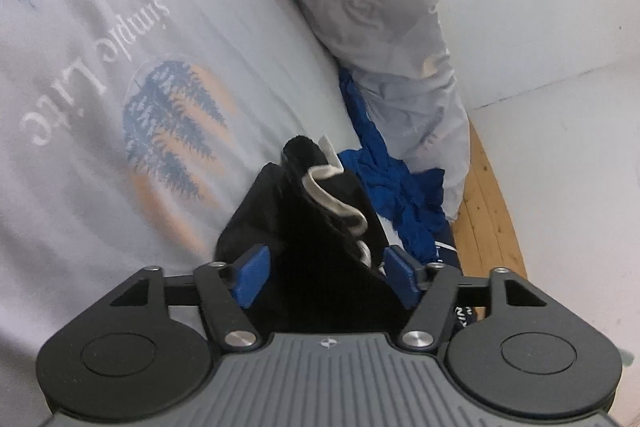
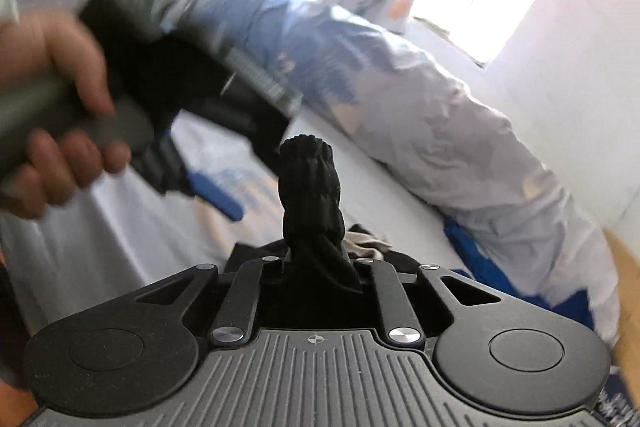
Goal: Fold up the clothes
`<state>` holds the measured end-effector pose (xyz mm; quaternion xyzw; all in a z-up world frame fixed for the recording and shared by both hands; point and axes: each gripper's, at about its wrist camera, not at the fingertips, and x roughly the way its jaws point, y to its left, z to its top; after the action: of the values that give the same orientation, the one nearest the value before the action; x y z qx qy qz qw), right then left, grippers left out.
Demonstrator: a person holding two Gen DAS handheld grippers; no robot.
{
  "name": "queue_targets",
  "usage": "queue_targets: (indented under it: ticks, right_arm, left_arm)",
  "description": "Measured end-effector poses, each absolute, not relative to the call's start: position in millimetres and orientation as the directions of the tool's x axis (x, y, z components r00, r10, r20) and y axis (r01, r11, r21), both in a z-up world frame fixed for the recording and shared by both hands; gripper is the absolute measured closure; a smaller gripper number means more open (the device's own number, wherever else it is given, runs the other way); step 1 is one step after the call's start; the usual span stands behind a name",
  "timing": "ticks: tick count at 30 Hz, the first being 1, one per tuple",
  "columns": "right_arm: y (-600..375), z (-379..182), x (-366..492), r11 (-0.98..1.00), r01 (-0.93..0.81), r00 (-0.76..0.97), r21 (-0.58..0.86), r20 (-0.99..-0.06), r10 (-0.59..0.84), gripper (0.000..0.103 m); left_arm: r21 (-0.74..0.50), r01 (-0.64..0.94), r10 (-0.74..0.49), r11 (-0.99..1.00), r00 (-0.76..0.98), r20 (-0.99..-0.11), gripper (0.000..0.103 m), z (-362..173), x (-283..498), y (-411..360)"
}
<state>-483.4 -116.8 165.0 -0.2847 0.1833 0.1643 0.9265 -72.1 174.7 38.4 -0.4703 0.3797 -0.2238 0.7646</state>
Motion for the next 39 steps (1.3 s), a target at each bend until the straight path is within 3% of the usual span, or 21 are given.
queue_targets:
  ticks: [9, 20, 22, 26, 27, 28, 30, 35, 39]
  right_arm:
    - [-167.3, 191.3, -543.4, 0.866, -0.370, 0.889, -0.337, -0.398, 0.226, 0.088]
    - [-199.6, 183.9, -465.5, 0.916, -0.281, 0.913, -0.285, -0.375, 0.163, 0.088]
    - [-177.0, 177.1, -397.7, 0.923, -0.272, 0.916, -0.270, -0.366, 0.163, 0.088]
    - [-172.9, 174.4, -359.1, 0.926, -0.279, 0.914, -0.256, -0.366, 0.174, 0.088]
    - [-174.2, 174.3, -358.4, 0.925, -0.285, 0.912, -0.252, -0.369, 0.180, 0.088]
    - [-173.6, 174.7, -352.8, 0.923, -0.291, 0.910, -0.250, -0.371, 0.186, 0.088]
    - [-174.4, 175.3, -350.0, 0.921, -0.300, 0.907, -0.248, -0.374, 0.194, 0.088]
    - [-177.2, 176.8, -347.3, 0.922, -0.303, 0.903, -0.240, -0.382, 0.197, 0.087]
    - [-180.6, 177.3, -347.9, 0.927, -0.297, 0.900, -0.229, -0.391, 0.192, 0.087]
  left_arm:
    - [-0.910, -0.083, -0.714, 0.407, 0.592, -0.373, 0.026, 23.0, -30.0, 153.9]
    - [-0.870, -0.199, -0.686, 0.451, 0.546, -0.480, 0.026, 5.4, -6.9, 111.0]
    - [-0.869, -0.210, -0.684, 0.448, 0.546, -0.484, 0.026, 3.0, -5.5, 109.5]
    - [-0.875, -0.212, -0.693, 0.436, 0.541, -0.477, 0.027, -1.5, -2.0, 104.5]
    - [-0.877, -0.209, -0.698, 0.432, 0.539, -0.472, 0.030, -2.3, -0.9, 102.4]
    - [-0.882, -0.203, -0.705, 0.424, 0.537, -0.463, 0.041, -2.5, 0.2, 99.9]
    - [-0.890, -0.189, -0.723, 0.414, 0.526, -0.448, 0.054, -3.6, 2.7, 94.9]
    - [-0.905, -0.180, -0.729, 0.386, 0.542, -0.419, 0.069, -5.4, 4.9, 89.1]
    - [-0.915, -0.171, -0.727, 0.365, 0.561, -0.395, 0.070, -4.4, 5.1, 85.0]
